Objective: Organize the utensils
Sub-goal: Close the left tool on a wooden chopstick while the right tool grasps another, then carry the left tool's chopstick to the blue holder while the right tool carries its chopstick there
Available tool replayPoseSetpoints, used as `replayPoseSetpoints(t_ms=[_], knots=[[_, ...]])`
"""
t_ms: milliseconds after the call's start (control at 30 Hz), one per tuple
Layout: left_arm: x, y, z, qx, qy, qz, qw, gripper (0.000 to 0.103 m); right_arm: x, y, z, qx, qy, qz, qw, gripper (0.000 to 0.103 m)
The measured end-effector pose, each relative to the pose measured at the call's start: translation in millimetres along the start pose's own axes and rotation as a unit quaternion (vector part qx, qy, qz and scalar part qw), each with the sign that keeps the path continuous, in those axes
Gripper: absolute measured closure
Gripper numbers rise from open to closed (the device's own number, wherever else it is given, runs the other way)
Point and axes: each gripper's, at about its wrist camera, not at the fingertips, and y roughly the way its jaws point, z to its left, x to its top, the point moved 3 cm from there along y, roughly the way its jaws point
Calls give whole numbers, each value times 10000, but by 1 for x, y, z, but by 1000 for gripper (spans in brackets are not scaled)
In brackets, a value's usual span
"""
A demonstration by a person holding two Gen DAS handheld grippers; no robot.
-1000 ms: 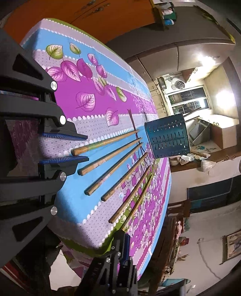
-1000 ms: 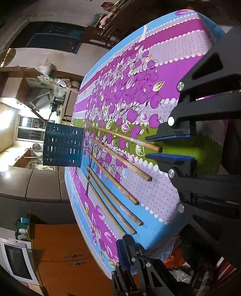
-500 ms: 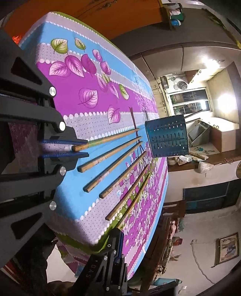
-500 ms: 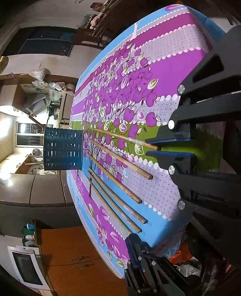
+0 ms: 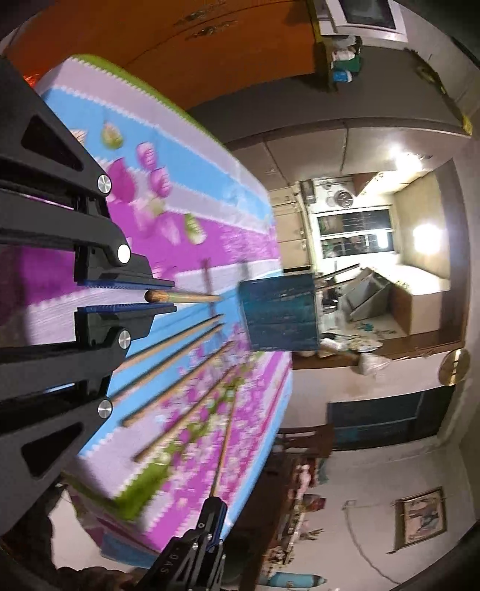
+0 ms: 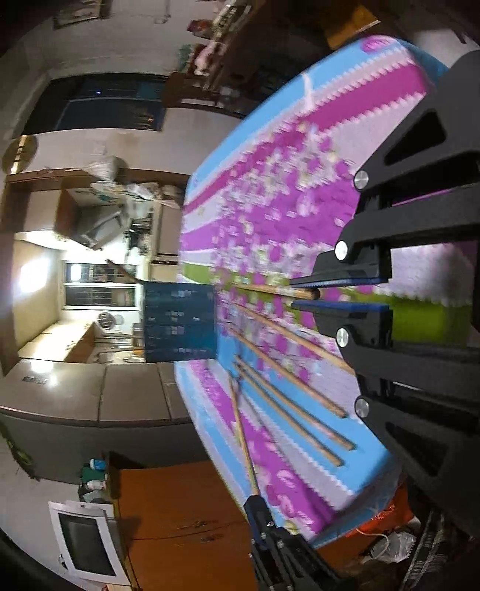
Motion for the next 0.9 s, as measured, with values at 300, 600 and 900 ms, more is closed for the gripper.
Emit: replayPoseSetpoints(t_ms=[300, 600, 900], knots=[[77, 5, 25, -98, -31, -499, 9987, 95, 70, 6, -21, 147, -136, -499, 9986, 98], [156, 49, 41, -430, 2, -516, 9977, 95, 151, 33, -34, 591, -106, -612, 9963, 98], [196, 59, 36, -657, 71, -694, 9954, 95, 186, 36, -32, 666, -196, -822, 9942, 98]])
